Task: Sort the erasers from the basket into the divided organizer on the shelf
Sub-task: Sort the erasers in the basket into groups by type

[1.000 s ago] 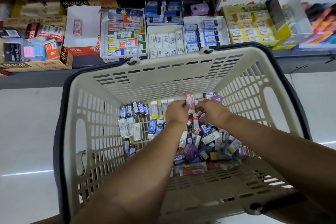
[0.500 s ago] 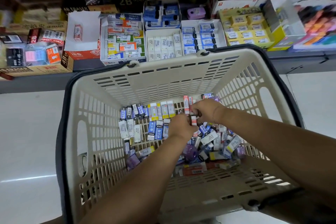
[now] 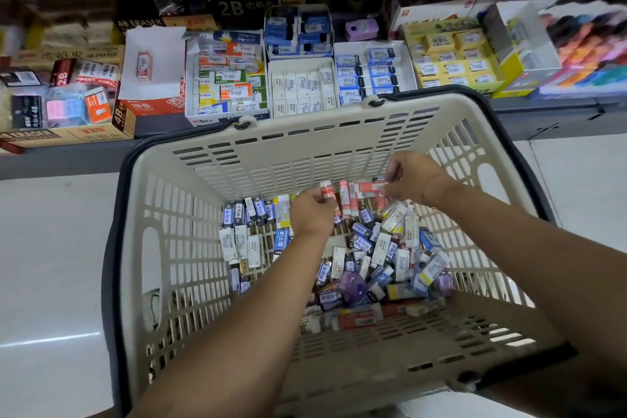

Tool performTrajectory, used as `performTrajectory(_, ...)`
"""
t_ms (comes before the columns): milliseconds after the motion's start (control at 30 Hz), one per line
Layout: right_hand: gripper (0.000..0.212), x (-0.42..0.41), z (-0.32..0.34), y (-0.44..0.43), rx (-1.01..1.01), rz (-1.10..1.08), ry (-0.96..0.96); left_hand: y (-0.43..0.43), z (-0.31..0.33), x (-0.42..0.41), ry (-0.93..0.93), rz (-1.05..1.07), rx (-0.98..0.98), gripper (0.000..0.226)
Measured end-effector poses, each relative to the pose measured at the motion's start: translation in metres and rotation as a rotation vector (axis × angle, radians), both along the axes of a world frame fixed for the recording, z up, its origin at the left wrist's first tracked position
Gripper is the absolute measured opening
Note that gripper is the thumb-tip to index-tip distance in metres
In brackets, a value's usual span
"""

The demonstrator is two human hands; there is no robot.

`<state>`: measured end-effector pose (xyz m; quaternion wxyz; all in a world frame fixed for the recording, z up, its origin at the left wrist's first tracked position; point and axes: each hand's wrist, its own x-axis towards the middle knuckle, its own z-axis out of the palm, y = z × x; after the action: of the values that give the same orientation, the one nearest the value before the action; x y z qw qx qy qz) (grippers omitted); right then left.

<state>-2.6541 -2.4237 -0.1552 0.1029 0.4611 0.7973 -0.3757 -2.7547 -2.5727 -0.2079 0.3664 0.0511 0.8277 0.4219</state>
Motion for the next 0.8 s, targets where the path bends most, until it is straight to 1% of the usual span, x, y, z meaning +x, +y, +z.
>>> performTrajectory(100,0.029,-0.002,-0.018,-0.014,-0.012,-0.255,0.016,0.008,-0.009,0.001,0.036,-0.035,-0.022,0.019)
performTrajectory(200,0.023,-0.004,-0.042,-0.037,-0.059,-0.335,0.026,0.009,-0.014,0.005,0.093,-0.061,-0.064,0.021)
performTrajectory(333,0.01,-0.007,-0.06,-0.05,-0.063,-0.266,-0.001,0.007,-0.018,0.008,0.156,-0.174,-0.037,0.022)
performTrajectory(500,0.013,-0.012,-0.06,-0.05,-0.036,-0.213,-0.023,0.003,-0.02,0.008,0.161,-0.315,0.022,0.027)
performTrajectory(533,0.014,-0.012,-0.059,-0.049,-0.034,-0.205,-0.03,0.001,-0.021,0.008,0.159,-0.355,0.03,0.031)
performTrajectory(600,0.013,-0.013,-0.057,-0.048,-0.028,-0.187,-0.035,-0.001,-0.026,0.009,0.162,-0.459,0.01,0.047)
performTrajectory(700,0.011,-0.013,-0.057,-0.048,-0.019,-0.169,-0.047,-0.004,-0.035,0.013,0.266,-0.581,-0.088,0.073)
performTrajectory(800,0.013,-0.013,-0.056,-0.05,-0.018,-0.158,-0.048,-0.006,-0.039,0.016,0.368,-0.598,-0.118,0.08)
